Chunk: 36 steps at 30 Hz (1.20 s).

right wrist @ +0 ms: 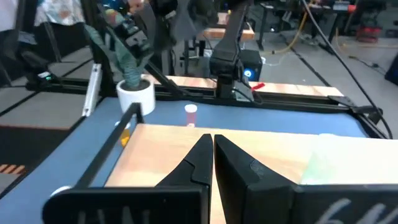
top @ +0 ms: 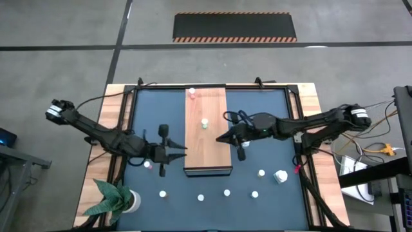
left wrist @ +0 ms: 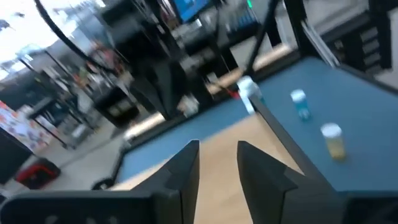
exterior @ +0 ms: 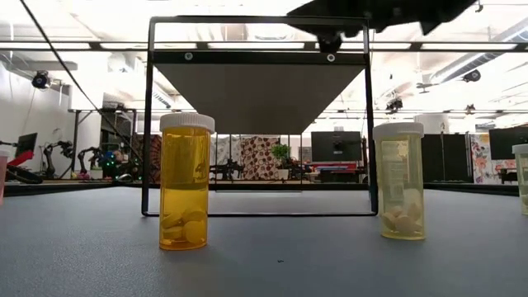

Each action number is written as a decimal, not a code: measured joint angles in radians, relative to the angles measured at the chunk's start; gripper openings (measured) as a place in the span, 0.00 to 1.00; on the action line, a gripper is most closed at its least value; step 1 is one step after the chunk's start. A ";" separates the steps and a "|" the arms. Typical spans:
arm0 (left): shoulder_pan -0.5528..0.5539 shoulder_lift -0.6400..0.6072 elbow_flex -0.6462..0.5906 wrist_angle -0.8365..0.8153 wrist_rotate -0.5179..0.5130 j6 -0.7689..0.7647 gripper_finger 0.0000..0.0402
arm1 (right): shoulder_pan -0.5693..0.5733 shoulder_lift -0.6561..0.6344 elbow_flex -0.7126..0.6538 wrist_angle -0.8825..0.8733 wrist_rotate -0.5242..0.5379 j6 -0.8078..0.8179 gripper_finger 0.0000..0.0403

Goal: Pick and place medicine bottles onto shelf by color
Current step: Put the light blue pill bottle aligned with the pink pill bottle on the shelf

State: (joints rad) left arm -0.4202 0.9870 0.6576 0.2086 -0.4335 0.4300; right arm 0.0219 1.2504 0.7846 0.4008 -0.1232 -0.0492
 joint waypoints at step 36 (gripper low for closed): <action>0.000 -0.230 -0.174 0.020 0.001 0.023 0.22 | -0.056 0.382 0.528 -0.626 0.372 -0.043 0.02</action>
State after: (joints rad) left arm -0.4204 0.7570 0.4839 0.2285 -0.4324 0.4530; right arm -0.0341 1.6327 1.3130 -0.2249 0.2484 -0.0926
